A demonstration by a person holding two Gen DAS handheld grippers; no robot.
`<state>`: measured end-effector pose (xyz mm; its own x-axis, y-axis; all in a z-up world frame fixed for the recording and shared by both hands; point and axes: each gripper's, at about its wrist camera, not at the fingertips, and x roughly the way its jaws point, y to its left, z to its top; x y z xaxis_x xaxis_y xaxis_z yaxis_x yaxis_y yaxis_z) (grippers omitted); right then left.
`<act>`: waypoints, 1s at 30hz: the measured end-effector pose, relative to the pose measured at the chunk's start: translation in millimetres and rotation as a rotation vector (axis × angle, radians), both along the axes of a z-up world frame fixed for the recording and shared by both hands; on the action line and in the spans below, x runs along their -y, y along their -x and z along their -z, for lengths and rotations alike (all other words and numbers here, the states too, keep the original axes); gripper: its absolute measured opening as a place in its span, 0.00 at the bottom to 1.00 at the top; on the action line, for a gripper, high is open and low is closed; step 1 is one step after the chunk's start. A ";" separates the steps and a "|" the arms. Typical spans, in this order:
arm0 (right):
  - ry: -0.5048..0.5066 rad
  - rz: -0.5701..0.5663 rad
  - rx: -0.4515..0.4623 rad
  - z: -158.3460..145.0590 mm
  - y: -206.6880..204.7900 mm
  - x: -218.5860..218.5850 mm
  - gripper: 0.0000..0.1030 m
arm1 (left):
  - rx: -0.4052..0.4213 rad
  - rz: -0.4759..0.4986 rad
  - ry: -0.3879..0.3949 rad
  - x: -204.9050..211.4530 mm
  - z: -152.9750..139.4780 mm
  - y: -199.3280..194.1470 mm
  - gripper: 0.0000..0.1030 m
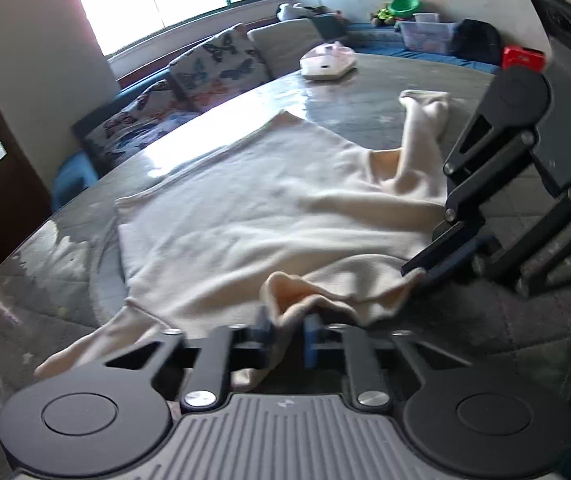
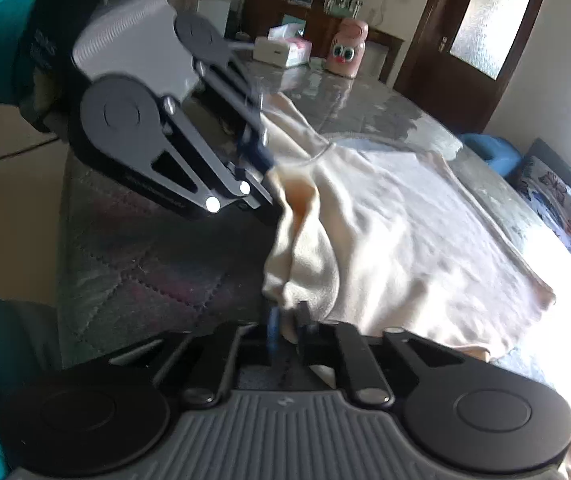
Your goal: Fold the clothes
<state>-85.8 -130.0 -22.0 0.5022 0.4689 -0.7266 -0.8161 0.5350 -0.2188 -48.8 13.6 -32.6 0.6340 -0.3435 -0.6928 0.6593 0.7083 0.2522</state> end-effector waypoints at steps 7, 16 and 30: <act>0.006 -0.072 -0.056 -6.4 27.8 23.3 0.04 | -0.042 0.063 0.001 -13.6 0.6 40.4 0.09; -0.136 0.100 -0.214 -26.7 38.2 81.1 0.13 | -0.077 0.109 0.047 -31.7 -23.1 49.9 0.15; -0.369 0.942 -0.241 -29.1 -118.5 202.2 0.17 | -0.110 0.118 0.178 31.8 -37.3 13.5 0.19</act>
